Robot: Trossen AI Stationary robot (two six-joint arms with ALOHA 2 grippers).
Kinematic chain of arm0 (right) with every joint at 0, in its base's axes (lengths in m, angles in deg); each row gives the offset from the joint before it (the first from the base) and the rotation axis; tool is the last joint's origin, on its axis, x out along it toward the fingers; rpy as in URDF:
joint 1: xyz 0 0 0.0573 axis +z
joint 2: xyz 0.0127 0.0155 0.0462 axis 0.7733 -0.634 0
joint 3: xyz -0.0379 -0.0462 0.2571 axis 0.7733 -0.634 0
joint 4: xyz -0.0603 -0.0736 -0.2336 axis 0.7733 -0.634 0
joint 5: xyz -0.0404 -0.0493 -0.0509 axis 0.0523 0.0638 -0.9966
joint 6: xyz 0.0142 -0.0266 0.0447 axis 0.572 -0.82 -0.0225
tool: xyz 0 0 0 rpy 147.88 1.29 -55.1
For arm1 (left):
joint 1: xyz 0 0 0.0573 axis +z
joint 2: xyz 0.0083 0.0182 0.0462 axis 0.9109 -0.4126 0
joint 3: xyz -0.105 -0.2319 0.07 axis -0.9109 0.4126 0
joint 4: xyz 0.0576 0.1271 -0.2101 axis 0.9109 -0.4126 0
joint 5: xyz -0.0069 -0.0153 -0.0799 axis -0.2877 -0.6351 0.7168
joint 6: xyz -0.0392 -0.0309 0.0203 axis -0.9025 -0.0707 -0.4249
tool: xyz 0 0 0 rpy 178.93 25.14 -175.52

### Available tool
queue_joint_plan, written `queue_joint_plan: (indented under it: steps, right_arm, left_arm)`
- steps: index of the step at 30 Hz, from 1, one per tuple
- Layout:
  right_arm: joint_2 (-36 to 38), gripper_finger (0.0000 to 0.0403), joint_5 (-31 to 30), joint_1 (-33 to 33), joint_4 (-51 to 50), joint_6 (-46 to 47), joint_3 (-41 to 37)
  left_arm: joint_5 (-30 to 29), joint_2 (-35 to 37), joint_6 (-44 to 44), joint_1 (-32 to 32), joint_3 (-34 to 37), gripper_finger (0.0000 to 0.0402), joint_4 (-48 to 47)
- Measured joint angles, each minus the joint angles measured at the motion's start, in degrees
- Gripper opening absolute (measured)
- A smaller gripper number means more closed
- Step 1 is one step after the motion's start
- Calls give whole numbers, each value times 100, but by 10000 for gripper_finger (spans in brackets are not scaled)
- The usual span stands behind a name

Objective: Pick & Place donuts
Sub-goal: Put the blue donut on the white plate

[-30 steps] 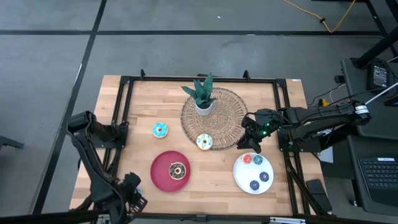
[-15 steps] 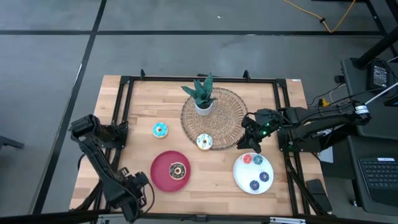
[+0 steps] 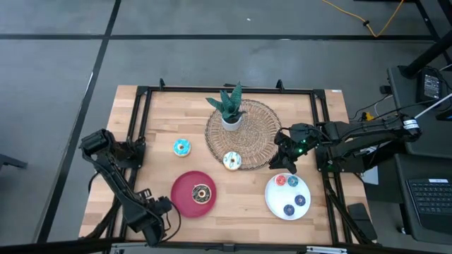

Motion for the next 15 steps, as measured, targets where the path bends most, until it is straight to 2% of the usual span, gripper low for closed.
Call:
queue_joint_plan:
  steps: [7, 15]
  right_arm:
    - [-2, 134, 0, -2, -1, 0, 0]
    - [-2, 134, 1, -2, -1, -1, 0]
  left_arm:
    - [282, 0, 3, 32, 346, 172, 397]
    - [293, 0, 3, -18, 429, 172, 523]
